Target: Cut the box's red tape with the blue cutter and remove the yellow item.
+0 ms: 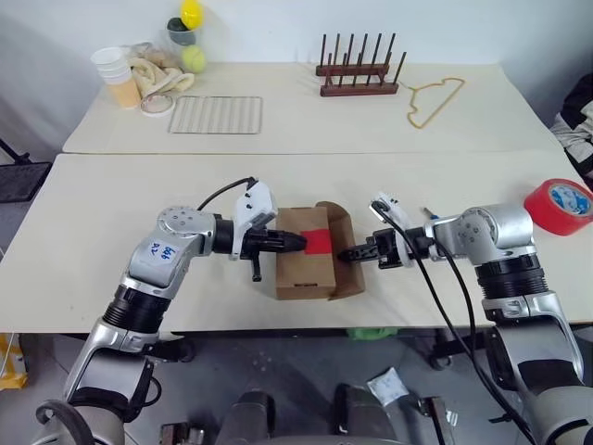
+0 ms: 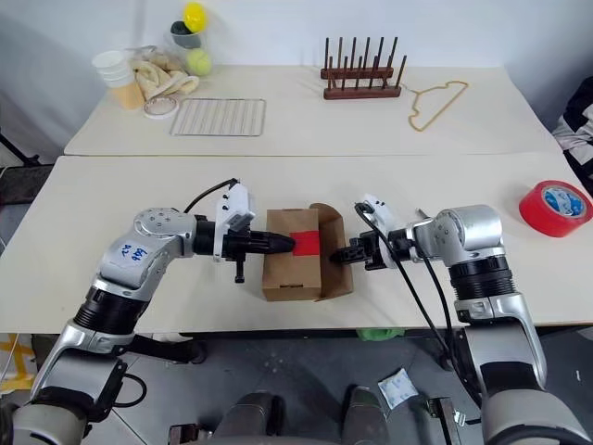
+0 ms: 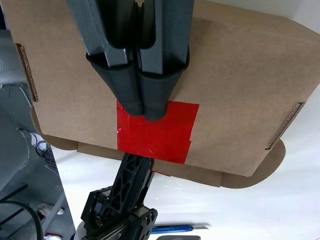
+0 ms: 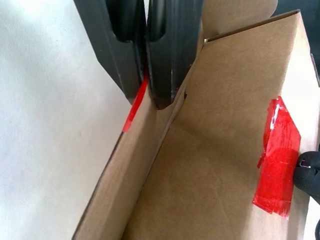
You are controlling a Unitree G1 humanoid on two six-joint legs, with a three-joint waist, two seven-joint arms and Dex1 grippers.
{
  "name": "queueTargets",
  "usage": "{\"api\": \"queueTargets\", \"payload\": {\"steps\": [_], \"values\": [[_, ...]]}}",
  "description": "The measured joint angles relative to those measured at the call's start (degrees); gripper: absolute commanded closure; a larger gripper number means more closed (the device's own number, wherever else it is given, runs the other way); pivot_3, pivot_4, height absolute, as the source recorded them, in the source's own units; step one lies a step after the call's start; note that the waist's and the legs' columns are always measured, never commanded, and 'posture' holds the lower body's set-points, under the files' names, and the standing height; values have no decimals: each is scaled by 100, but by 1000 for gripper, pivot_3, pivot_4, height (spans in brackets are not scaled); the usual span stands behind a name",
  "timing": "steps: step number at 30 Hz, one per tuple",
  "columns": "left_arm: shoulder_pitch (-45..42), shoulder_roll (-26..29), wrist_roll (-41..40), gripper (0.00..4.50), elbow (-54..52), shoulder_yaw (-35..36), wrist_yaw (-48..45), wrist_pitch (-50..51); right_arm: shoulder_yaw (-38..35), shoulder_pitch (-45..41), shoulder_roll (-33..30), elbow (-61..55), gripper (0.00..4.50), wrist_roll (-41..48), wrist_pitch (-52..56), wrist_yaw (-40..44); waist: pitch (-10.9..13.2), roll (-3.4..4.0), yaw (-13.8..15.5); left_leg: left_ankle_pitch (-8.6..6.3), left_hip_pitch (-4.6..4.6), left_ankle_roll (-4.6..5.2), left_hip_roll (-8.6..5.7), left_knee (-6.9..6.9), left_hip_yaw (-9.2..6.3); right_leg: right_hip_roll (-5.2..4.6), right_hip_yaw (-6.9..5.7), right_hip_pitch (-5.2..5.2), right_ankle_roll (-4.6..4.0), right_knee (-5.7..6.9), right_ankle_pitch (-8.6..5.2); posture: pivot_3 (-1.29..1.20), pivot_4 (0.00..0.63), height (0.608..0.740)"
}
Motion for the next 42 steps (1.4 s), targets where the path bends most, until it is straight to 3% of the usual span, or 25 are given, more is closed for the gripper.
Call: {"api": "queueTargets", "payload": {"steps": [10, 20, 28, 36, 42], "values": [[-10, -1014, 14, 4500, 262, -175, 308, -256, 23, -424, -1308, -486, 4493, 172, 872, -59, 1, 1, 130, -1, -13, 1, -5, 4, 2, -3, -2, -1, 1, -19, 1, 0, 150, 740], [-245, -1988, 265, 4500, 1021, -357, 652, -810, 955, -1449, -2695, -589, 4493, 563, 877, 79, 2, 2, 123, -1, -21, 3, -3, 2, 10, -3, -1, -2, 1, -43, 1, 0, 150, 740], [-211, -2195, 471, 4500, 1358, -330, 993, -1061, 1614, -2172, -2948, -734, 4493, 884, 875, 82, 2, 3, 138, -2, -26, 4, -3, 2, 9, -2, -3, -3, 1, -51, 1, 0, 150, 740], [155, -1942, 512, 4500, 1094, -256, 1220, -831, 1663, -2167, -2951, -1370, 4493, 1535, 802, -239, 2, 3, 151, -2, -26, 4, -2, 4, 8, -3, -4, -2, 2, -51, 1, 0, 150, 740], [232, -1826, 510, 4500, 897, -146, 1364, -684, 1400, -1951, -2808, -1696, 4493, 1492, 782, -640, 1, 2, 144, -2, -25, 4, -2, 4, 8, -2, -5, -1, 2, -50, 1, 0, 150, 740]]}}
